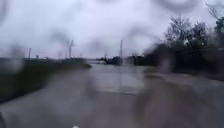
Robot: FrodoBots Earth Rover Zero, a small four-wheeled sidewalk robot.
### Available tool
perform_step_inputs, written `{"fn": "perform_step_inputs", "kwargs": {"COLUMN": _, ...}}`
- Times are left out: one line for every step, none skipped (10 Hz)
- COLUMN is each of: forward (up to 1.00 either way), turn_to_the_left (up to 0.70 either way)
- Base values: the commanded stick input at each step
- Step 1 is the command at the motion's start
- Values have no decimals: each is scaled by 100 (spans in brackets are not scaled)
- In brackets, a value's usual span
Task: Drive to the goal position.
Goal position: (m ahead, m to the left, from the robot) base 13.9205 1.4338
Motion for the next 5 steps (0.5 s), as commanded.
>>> {"fn": "perform_step_inputs", "kwargs": {"forward": 70, "turn_to_the_left": 0}}
{"fn": "perform_step_inputs", "kwargs": {"forward": 70, "turn_to_the_left": 0}}
{"fn": "perform_step_inputs", "kwargs": {"forward": 70, "turn_to_the_left": 0}}
{"fn": "perform_step_inputs", "kwargs": {"forward": 70, "turn_to_the_left": 0}}
{"fn": "perform_step_inputs", "kwargs": {"forward": 70, "turn_to_the_left": 0}}
